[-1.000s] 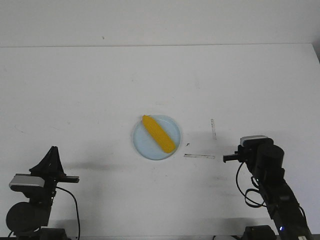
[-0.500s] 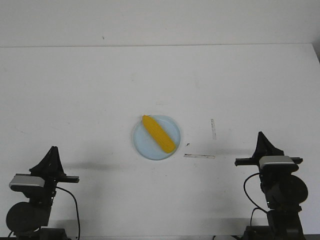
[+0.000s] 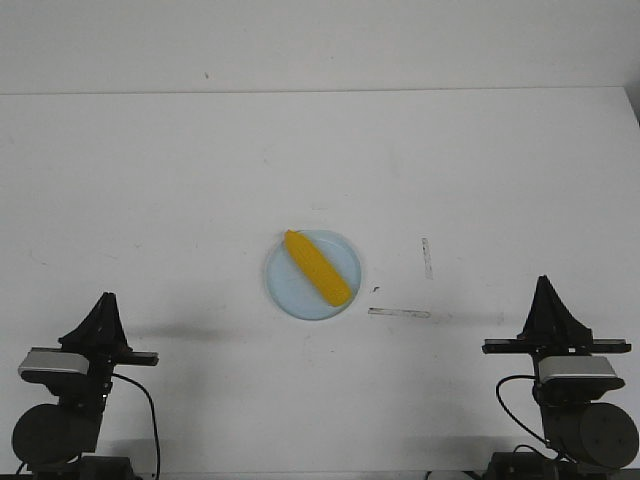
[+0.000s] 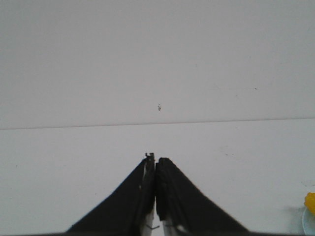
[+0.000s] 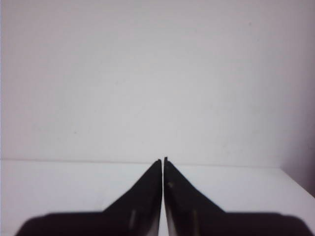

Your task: Place corn on plate with both arms

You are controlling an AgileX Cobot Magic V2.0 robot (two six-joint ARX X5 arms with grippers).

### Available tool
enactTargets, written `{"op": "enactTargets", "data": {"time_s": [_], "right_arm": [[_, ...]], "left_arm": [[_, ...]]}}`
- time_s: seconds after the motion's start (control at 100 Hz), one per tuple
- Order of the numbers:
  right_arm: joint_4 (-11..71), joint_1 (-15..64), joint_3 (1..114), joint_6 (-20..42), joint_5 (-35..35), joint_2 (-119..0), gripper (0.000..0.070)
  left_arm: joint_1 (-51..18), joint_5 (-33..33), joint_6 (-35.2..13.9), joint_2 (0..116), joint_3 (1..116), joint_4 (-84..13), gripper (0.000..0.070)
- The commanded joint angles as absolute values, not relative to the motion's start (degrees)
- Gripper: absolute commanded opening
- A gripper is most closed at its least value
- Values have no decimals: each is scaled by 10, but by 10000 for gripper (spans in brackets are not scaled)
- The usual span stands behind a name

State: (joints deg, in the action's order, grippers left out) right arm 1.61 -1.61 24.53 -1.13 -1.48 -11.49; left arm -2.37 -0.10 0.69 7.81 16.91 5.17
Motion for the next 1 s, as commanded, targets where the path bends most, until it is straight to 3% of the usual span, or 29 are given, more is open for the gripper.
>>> {"op": "enactTargets", "data": {"time_s": [0.0,0.99], "right_arm": [[12,-17,244,-13,-15,-112,7],[13,-17,244,-13,-15,-112,8]], "left_arm": [[-24,-2,6,77,174,59,1],[-23,-6,6,77,152,62,1]]}}
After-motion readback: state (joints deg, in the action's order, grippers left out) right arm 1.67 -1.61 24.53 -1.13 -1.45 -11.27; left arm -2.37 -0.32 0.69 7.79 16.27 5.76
